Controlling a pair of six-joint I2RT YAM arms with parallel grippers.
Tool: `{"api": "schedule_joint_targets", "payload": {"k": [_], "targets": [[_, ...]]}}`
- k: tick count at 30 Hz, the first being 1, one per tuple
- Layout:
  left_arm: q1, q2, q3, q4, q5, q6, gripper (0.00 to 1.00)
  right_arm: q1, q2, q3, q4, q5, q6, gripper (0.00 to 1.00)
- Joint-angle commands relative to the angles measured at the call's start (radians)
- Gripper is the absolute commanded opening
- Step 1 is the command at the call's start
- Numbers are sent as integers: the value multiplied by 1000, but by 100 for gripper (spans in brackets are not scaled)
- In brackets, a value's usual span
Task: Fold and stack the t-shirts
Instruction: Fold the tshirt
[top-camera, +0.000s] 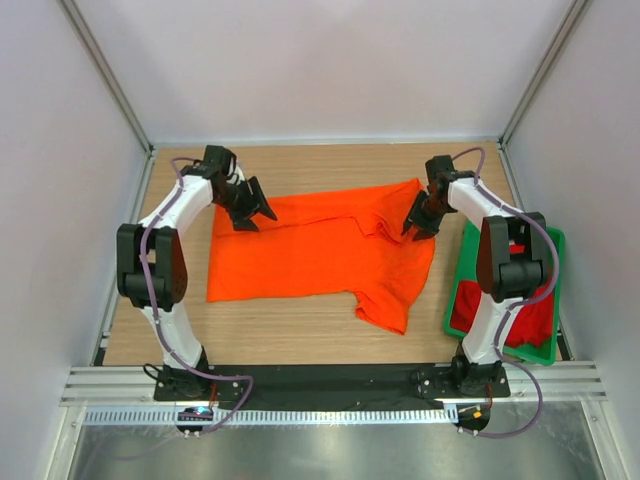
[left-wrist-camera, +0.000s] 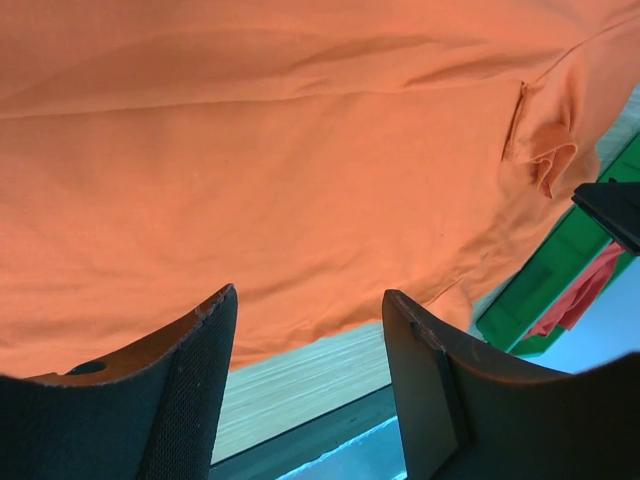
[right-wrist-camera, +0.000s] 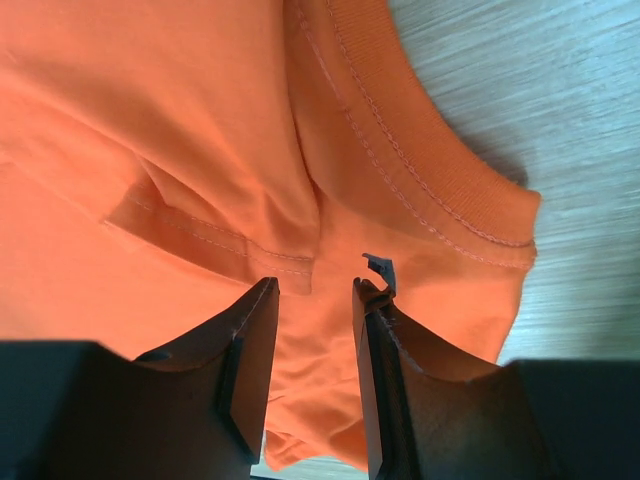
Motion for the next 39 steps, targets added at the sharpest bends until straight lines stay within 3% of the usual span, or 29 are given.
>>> {"api": "schedule_joint_targets", "payload": {"k": [1,27,30,33,36,39], "targets": [[-17,-27,29,16,49,7,61,-3,-6,2,86,-45,36,42],[-17,-39,31,-13,62,46,59,-5,24,-78,146,-58,93,35],[-17,-44,29,-12,60,44,59,-5,31,-80,152,-58,92,32],[-17,-47,26,-10,59,46,59,-3,21,-73,146,-51,83,24],[-15,-51,18,-6,57,44,59,-3,-13,-70,128,-31,58,10],[-17,-54,6,0,58,40,59,-5,-47,-70,102,-12,30,6]]}}
